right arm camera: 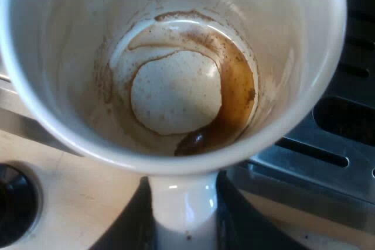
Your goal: Place mug into machine
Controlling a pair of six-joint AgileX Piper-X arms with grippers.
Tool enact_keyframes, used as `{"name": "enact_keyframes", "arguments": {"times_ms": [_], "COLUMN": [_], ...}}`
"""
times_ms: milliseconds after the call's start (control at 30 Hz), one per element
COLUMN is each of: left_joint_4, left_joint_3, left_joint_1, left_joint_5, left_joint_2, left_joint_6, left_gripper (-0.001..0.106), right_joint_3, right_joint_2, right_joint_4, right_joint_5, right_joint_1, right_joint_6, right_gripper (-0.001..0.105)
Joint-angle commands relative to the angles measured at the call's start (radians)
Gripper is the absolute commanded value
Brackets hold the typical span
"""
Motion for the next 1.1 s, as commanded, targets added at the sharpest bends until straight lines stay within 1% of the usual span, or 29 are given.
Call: {"name": "enact_keyframes", "arguments": {"times_ms": [33,100,233,333,367,400,467,667,933,1033,1100], "left_joint_4": [-0.010,-0.010,-0.010,-0.010,-0.010,-0.010,-0.010,-0.010,-0.010,-0.010,-0.010], "left_joint_3": [-0.001,-0.001,-0.001,-0.001,-0.001,-0.001,-0.001,-0.001,-0.001,-0.001,-0.001], "left_joint_1": [-0.003,-0.003,-0.003,-0.003,-0.003,-0.003,-0.003,-0.003,-0.003,-0.003,-0.003], "left_joint_5": [-0.009,-0.009,-0.009,-0.009,-0.009,-0.009,-0.009,-0.009,-0.007,0.017,0.017], "left_joint_2": [-0.003,-0.003,-0.003,-0.003,-0.003,-0.003,-0.003,-0.003,-0.003,-0.003,-0.003], "left_joint_6": [-0.004,-0.004,-0.004,-0.004,-0.004,-0.004,-0.004,-0.004,-0.004,-0.004,-0.004], "left_gripper": [0.072,0.072,0.072,0.072,0.072,0.072,0.072,0.072,0.072,0.072,0.072], "right_joint_3": [-0.019,-0.019,-0.019,-0.019,-0.019,-0.019,-0.019,-0.019,-0.019,-0.019,-0.019], "right_joint_2": [-0.001,-0.001,-0.001,-0.007,-0.011,-0.018,-0.032,-0.085,-0.135,-0.151,-0.161], "right_joint_4": [-0.062,-0.061,-0.061,-0.050,-0.044,-0.037,-0.028,0.005,0.090,0.117,0.130], "right_joint_5": [-0.002,-0.002,0.001,-0.002,-0.002,-0.002,-0.002,0.003,0.039,0.038,0.045], "right_joint_1": [-0.028,-0.028,-0.028,-0.025,-0.024,-0.021,-0.016,0.011,0.037,0.052,0.061], "right_joint_6": [-0.008,-0.008,-0.005,0.022,0.027,0.029,0.029,0.036,0.035,0.039,0.050], "right_gripper": [0.034,0.040,0.044,0.053,0.058,0.063,0.068,0.069,0.069,0.069,0.069]}}
